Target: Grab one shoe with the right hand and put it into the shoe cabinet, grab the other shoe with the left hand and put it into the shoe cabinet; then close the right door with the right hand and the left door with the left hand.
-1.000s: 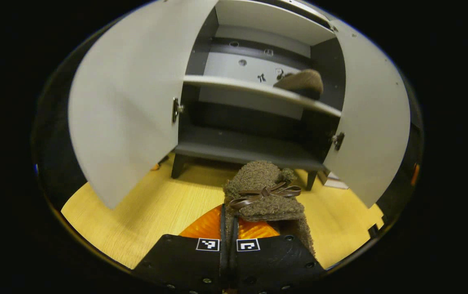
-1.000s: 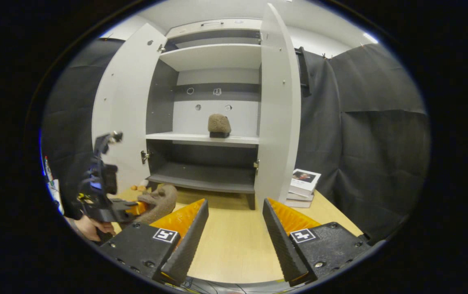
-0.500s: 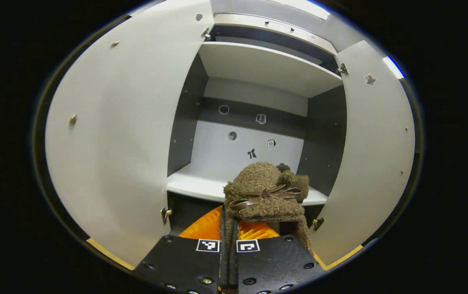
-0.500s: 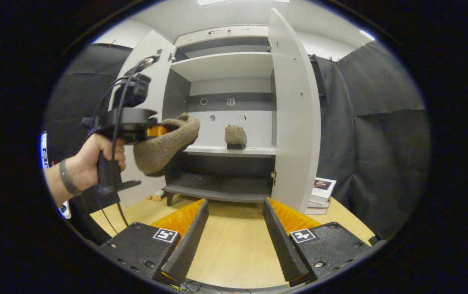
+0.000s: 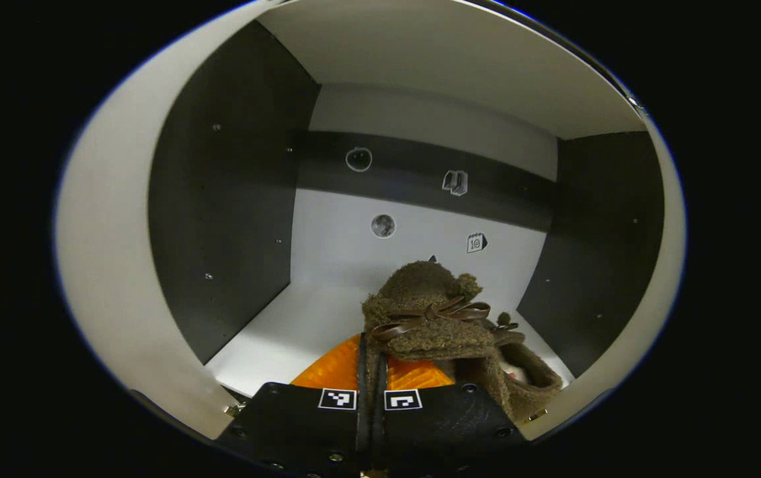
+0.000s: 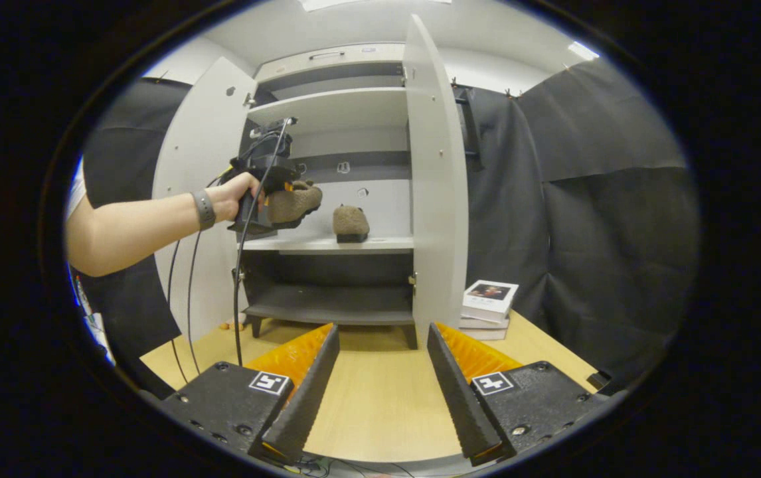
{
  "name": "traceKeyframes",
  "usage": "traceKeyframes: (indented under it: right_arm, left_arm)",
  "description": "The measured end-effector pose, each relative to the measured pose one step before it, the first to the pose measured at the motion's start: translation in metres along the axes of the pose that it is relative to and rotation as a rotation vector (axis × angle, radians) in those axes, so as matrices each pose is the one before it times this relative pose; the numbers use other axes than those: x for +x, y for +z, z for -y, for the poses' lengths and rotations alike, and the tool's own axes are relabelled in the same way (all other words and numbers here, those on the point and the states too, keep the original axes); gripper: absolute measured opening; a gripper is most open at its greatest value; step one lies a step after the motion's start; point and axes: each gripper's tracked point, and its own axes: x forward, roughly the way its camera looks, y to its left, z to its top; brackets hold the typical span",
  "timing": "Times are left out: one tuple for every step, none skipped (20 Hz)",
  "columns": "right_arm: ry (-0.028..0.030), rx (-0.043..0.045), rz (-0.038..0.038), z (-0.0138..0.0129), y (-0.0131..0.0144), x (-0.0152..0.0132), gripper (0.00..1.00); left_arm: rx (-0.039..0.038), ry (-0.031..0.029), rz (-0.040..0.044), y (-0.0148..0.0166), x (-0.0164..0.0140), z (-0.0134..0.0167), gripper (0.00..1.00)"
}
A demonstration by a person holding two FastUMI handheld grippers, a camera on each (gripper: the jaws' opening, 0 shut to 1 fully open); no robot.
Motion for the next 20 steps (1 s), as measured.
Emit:
traceKeyframes:
  right_arm:
    - [-0.01239,0.00441,-0.00522,0.00431,-0.00125,-0.00001,0.86]
    - [-0.01082,0.00812,-0.00217,0.00446,-0.00022,-0.00172,0.86]
    - [-0.00675,0.00835,0.00214,0.00289,0.00159,-0.00120,0.86]
    - [-0.00901,0.00400,0.00167,0.00369,0.00035,-0.00039,0.86]
    - [-0.01012,0.00023,0.00143,0.00343,0.00033,0.00027,0.86]
    - [-0.01051,-0.00064,-0.00066,0.00339,-0.00057,0.00055,0.86]
    - [-0.00836,0.00038,-0.00365,0.00288,-0.00174,-0.00016,0.86]
    - [-0.00557,0.00268,-0.00440,0.00241,-0.00088,-0.00004,0.86]
    - [-0.00287,0.00433,-0.00403,0.00093,-0.00110,0.00028,0.86]
    - [-0.00102,0.00358,-0.00464,0.00037,-0.00172,0.00038,0.86]
    - [0.00130,0.00124,-0.00240,-0.00128,-0.00112,0.00058,0.86]
    - [0.00090,-0.00375,-0.00737,-0.00041,-0.00426,0.00191,0.86]
    - [0.00313,-0.00535,-0.01253,-0.00119,-0.00411,0.00244,0.86]
    - [0.00488,-0.00077,-0.00981,-0.00082,-0.00317,0.00094,0.86]
    - [0.00829,0.00697,-0.00143,-0.00083,-0.00085,-0.00012,0.86]
    - [0.00892,0.00616,0.00098,-0.00201,0.00006,0.00070,0.86]
    - [0.00205,0.00038,0.00185,-0.00008,0.00048,0.00005,0.86]
    - [-0.00043,-0.00297,0.00065,0.00089,0.00005,-0.00035,0.86]
    - [-0.00016,-0.00154,0.00097,0.00068,0.00012,-0.00034,0.86]
    - [0.00286,0.00165,0.00055,0.00017,-0.00055,-0.00122,0.87]
  left_arm:
    - [0.00152,0.01618,-0.03159,-0.00812,0.01266,-0.00156,0.01]
    - [-0.00266,0.02044,-0.03852,-0.00838,0.01023,-0.00244,0.01]
    - [-0.00759,0.01235,-0.02758,-0.00718,0.00868,-0.00108,0.01]
    - [-0.00967,0.00668,-0.01545,-0.00339,0.00756,-0.00018,0.01]
    - [-0.00522,0.00866,-0.01057,-0.00235,0.00498,-0.00156,0.01]
    - [-0.00094,0.00564,-0.00780,-0.00239,0.00497,-0.00086,0.01]
    - [-0.00830,0.00122,-0.01699,-0.00334,0.00435,-0.00026,0.01]
    - [-0.01360,-0.00759,-0.01239,-0.00043,0.00055,0.00211,0.01]
    - [-0.00186,-0.01115,-0.02114,-0.00165,0.00338,0.00245,0.01]
    - [0.01179,-0.00169,-0.01979,-0.00254,0.00000,0.00010,0.13]
    - [0.00549,0.00558,-0.00259,0.00027,0.00097,-0.00213,0.01]
    - [-0.00736,-0.00410,0.00275,0.00153,0.00166,0.00173,0.03]
    - [-0.00574,-0.00619,-0.00367,-0.00038,0.00045,0.00257,0.04]
    - [-0.00012,-0.00340,-0.01065,-0.00148,-0.00022,-0.00044,0.10]
    - [0.00825,0.01553,-0.00657,-0.00071,-0.00013,-0.00428,0.13]
    - [0.00808,0.01671,-0.00144,0.00005,-0.00146,-0.00424,0.23]
    - [0.00775,0.01996,-0.00157,0.00063,-0.00325,-0.00373,0.25]
    - [0.00264,-0.00519,0.00818,0.00213,-0.00395,0.00060,0.19]
    - [0.00499,-0.01003,0.01480,0.00353,-0.00436,0.00171,0.34]
    - [0.00770,-0.00495,0.01721,0.00352,-0.00357,-0.00042,0.39]
